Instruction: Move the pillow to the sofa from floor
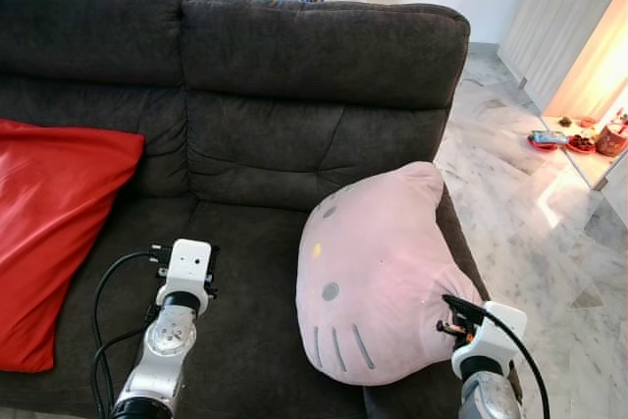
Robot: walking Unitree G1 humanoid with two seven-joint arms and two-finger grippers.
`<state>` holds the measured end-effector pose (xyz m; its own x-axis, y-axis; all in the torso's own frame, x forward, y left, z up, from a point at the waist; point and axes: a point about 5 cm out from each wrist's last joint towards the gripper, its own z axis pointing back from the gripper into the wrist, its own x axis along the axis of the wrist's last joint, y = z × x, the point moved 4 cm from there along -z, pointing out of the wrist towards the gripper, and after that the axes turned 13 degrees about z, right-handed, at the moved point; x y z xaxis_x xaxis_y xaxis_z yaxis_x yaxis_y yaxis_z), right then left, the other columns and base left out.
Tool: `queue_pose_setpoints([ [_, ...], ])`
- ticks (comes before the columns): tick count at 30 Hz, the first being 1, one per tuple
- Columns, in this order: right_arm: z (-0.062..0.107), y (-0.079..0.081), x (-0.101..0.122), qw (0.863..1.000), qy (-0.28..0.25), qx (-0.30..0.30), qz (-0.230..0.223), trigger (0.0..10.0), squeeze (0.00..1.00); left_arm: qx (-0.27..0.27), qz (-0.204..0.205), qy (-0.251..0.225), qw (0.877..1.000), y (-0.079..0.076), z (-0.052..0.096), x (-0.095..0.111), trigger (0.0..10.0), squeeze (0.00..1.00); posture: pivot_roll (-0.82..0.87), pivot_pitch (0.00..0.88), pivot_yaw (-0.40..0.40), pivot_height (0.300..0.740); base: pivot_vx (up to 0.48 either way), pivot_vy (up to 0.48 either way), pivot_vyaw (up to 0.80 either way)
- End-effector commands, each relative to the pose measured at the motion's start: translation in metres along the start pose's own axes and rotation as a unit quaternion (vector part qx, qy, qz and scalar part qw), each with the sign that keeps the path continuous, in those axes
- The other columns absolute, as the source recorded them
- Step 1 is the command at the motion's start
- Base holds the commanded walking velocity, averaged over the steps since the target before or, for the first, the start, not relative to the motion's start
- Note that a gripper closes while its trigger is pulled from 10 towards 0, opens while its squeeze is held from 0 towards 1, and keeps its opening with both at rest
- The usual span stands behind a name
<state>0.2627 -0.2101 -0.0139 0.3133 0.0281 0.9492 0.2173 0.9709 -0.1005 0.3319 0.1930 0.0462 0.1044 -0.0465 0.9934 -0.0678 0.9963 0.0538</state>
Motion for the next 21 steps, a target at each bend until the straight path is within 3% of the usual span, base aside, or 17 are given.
queue_pose_setpoints([
  [1, -0.004, -0.007, 0.004, 1.0, -0.008, -0.013, 0.002, 10.0, 1.0, -0.002, -0.007, -0.003, 1.0, -0.002, -0.001, 0.0, 10.0, 0.0, 0.03, 0.0, -0.06, 0.74, 0.0, 0.0, 0.0],
  [21, -0.008, -0.036, 0.013, 0.997, -0.022, -0.077, -0.016, 10.0, 1.0, -0.005, -0.007, -0.004, 1.0, -0.003, -0.001, 0.0, 10.0, 0.0, 0.03, 0.0, -0.06, 0.74, 0.0, 0.0, 0.0],
])
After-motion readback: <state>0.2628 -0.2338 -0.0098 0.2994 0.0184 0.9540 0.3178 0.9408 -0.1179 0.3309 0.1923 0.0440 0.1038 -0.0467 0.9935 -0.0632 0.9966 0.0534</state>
